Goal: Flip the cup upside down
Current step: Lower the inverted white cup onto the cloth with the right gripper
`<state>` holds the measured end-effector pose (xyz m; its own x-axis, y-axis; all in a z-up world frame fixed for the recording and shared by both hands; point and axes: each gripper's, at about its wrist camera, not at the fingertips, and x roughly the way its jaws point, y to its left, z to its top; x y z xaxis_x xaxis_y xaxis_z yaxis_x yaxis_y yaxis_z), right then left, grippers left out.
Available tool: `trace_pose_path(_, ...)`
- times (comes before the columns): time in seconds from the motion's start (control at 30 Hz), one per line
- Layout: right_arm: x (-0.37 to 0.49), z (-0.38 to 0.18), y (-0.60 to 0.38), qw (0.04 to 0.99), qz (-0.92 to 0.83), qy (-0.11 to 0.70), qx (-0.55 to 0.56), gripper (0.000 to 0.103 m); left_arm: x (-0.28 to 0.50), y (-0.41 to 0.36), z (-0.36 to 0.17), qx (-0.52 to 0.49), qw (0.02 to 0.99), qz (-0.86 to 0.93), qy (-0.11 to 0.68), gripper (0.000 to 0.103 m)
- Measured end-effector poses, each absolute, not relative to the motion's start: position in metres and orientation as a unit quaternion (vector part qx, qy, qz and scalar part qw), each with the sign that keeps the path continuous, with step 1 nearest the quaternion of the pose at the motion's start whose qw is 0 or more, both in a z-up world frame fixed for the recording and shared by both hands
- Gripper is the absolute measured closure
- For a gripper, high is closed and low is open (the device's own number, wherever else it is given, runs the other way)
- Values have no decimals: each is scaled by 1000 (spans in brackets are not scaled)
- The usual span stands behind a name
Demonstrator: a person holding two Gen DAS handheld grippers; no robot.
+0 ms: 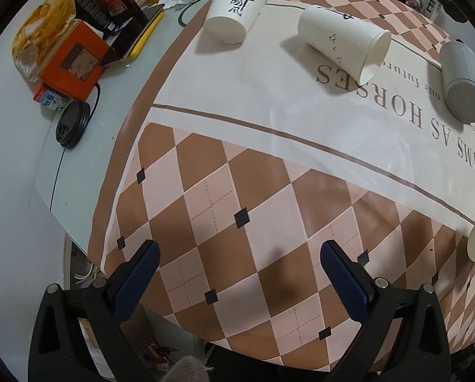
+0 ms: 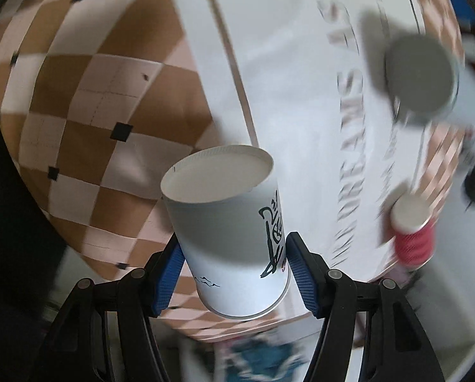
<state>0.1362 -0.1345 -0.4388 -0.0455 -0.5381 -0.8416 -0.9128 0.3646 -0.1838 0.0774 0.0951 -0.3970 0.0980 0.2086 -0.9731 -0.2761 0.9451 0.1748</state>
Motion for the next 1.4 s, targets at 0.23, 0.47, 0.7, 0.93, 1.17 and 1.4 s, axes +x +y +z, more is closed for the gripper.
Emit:
trace_pose_path(0.23, 166, -444, -176, 463, 135, 815, -320, 37, 86, 71, -387, -8, 747, 143, 650, 0)
trace_pose_path(0.47, 184, -452, -213, 471, 77, 857, -192, 37, 85, 54, -387, 7, 749, 122, 651, 0)
trace_pose_path(0.7, 199, -456, -231, 462, 65, 873, -142, 33, 86, 46, -390, 16, 748, 111, 654, 0)
trace_pose_path(0.93, 206, -435, -224, 503, 86, 839, -185, 18, 89, 32, -393, 14, 750, 89, 656, 0)
trace_pose_path(1.17, 194, -423, -214, 547, 114, 811, -173, 42, 97, 13, -399, 8, 752, 55, 656, 0)
trace_pose_path(1.4, 205, -372, -220, 684, 125, 715, -79, 43, 115, 0, -412, -7, 748, 42, 662, 0)
